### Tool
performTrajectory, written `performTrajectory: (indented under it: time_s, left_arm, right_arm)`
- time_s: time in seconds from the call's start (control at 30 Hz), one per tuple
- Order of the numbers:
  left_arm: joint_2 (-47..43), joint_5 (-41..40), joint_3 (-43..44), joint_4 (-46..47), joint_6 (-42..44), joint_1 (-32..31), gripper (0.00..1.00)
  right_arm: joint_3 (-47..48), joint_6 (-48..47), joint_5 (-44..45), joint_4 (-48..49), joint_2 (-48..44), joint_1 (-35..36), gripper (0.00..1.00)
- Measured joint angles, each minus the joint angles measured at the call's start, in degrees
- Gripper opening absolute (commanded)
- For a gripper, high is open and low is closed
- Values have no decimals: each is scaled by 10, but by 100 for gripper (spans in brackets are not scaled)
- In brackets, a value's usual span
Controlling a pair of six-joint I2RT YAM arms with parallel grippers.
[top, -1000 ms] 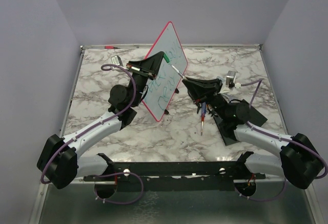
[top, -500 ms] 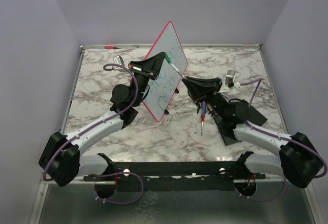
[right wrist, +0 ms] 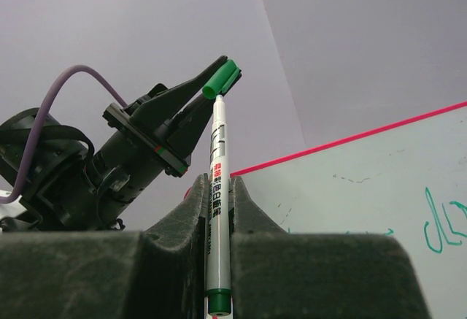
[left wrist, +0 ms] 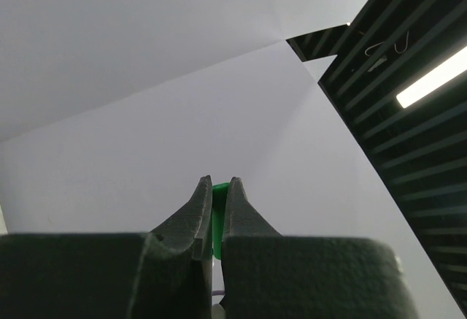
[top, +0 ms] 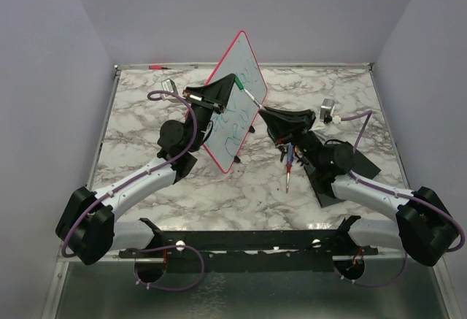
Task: Write a sentence on the whiteboard
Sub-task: Close the whiteboard marker.
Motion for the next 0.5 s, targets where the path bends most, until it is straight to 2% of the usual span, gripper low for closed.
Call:
performTrajectory:
  time_s: [0.5]
  left_arm:
    - [10,0,0,6,0,-2,0]
  right_arm:
    - [6,-5,2,0,1,0,1]
